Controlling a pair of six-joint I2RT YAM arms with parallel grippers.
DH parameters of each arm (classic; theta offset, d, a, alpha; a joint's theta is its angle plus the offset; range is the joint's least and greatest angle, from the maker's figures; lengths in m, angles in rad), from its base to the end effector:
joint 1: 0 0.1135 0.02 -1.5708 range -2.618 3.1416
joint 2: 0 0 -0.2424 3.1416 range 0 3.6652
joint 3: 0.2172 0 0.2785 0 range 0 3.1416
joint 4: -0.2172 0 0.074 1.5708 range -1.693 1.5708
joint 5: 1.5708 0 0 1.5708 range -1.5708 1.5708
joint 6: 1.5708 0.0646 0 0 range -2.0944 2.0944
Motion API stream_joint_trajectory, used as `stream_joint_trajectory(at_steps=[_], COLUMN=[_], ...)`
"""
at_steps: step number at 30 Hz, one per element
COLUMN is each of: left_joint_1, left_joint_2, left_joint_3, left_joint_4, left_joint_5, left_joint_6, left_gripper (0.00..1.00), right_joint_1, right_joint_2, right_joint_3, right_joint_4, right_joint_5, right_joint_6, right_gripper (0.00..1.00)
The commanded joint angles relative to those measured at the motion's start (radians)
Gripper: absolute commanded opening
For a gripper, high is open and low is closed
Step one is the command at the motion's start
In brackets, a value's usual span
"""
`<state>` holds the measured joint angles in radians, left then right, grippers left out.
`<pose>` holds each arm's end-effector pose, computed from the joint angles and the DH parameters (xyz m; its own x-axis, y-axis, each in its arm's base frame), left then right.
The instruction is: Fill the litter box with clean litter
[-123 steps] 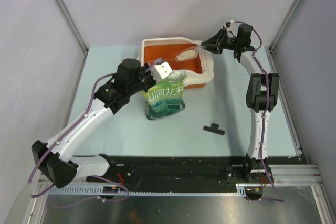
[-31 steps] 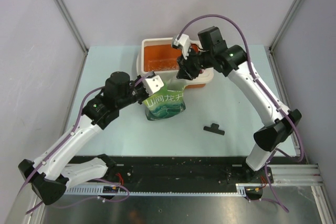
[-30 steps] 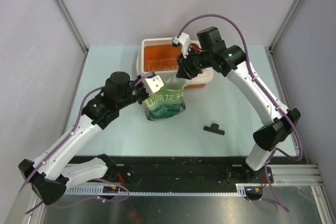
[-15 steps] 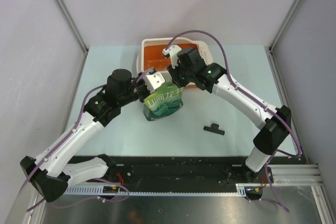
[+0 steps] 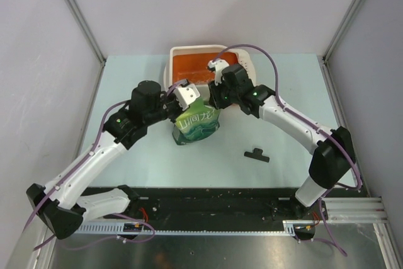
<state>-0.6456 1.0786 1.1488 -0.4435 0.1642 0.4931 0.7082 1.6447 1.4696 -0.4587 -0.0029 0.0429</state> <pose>0.2339 -0.1894 0.3558 0.0819 0.5229 -0.8484 0.7678 0.5096 0.3883 0.3248 0.2784 0.2849 -0.4774 -0.3523 -0.8050 -0.6323 0.7738 0.0363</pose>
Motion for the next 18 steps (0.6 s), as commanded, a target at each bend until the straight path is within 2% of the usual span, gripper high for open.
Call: stream_joint_trajectory(at_steps=[1,12,14,18], left_joint_1=[-0.009,-0.028,-0.038,-0.039], left_joint_2=[-0.019,0.007,0.014,0.017], left_joint_3=[0.103,0.098,0.097,0.091], left_joint_4=[0.161,0.17,0.172,0.17], left_joint_5=[0.023,0.023,0.018,0.023], left_joint_6=[-0.013,-0.03,-0.03,-0.044], left_gripper=[0.0,0.0,0.0,0.0], right_joint_1=[-0.093,-0.173,-0.197,-0.236], right_joint_2=[0.044,0.064,0.069,0.078], right_joint_3=[-0.138,-0.117,-0.112,-0.12], right_joint_4=[-0.173,-0.112,-0.074,0.008], right_joint_5=[-0.027,-0.398,-0.456,-0.665], right_joint_6=[0.043,0.115,0.193,0.365], right_gripper=[0.0,0.0,0.0,0.0])
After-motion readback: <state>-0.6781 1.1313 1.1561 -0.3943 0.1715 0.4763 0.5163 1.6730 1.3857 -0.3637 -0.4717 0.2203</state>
